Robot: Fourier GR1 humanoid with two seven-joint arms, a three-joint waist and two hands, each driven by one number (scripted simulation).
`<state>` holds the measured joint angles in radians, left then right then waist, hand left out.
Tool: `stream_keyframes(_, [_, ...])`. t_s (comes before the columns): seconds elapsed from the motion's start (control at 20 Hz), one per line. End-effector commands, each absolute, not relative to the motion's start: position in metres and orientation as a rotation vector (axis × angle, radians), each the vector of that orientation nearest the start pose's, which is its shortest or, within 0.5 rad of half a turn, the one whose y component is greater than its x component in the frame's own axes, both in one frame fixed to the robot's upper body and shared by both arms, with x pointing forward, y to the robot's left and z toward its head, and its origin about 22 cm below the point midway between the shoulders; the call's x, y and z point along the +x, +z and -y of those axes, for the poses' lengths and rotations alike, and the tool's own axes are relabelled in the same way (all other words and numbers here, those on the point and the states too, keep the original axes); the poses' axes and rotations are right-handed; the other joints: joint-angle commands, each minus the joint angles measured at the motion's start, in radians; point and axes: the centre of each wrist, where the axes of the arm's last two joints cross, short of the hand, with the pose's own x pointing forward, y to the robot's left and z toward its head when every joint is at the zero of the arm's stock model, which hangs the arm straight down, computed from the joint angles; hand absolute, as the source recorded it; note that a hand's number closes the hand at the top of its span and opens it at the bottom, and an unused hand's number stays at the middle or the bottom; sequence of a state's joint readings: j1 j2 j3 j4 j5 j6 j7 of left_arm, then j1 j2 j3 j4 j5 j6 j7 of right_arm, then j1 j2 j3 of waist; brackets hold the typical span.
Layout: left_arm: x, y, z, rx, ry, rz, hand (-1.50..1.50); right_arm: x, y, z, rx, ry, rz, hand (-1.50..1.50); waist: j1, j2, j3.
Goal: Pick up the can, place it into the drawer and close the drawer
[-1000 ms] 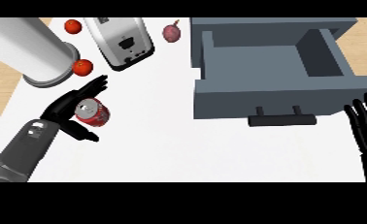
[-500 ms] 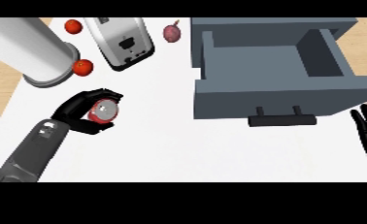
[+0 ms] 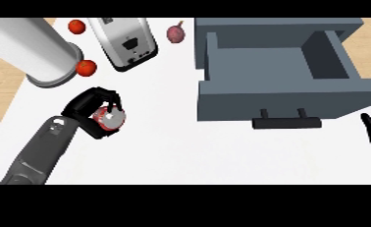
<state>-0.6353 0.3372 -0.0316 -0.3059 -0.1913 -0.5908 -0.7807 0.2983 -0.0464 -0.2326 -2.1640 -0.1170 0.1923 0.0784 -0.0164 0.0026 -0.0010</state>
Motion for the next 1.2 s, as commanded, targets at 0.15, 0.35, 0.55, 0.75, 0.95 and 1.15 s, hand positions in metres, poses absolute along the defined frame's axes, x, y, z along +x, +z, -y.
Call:
stream_keyframes(0.15, [0.316, -0.093, -0.335, -0.102, -0.036, 1.59, 1.5, 0.136, 0.097, 0.305, -0.191, -0.042, 1.807, -1.5, 0.046, -0.015, 0.002])
stream_keyframes(0.35, [0.319, -0.096, -0.312, 0.027, 0.118, 1.635, 1.5, 0.135, 0.091, 0.3, -0.175, -0.04, 1.81, -1.5, 0.037, -0.014, 0.003])
stream_keyframes(0.55, [0.336, -0.073, -0.282, 0.006, 0.093, 1.659, 1.5, 0.125, 0.083, 0.301, -0.197, -0.046, 1.832, -1.5, 0.036, -0.016, 0.004])
stream_keyframes(0.75, [0.333, -0.052, -0.243, -0.047, 0.03, 1.673, 1.5, 0.147, 0.09, 0.306, -0.219, -0.052, 1.818, -1.5, 0.046, -0.015, 0.003])
stream_keyframes(0.95, [0.358, 0.008, -0.199, -0.058, -0.004, 1.753, 1.5, 0.134, 0.106, 0.298, -0.21, -0.081, 1.811, -1.5, 0.033, -0.014, 0.002])
stream_keyframes(1.15, [0.357, 0.054, -0.166, -0.048, -0.022, 1.775, 1.5, 0.13, 0.098, 0.299, -0.18, -0.028, 1.826, -1.5, 0.021, -0.01, 0.002])
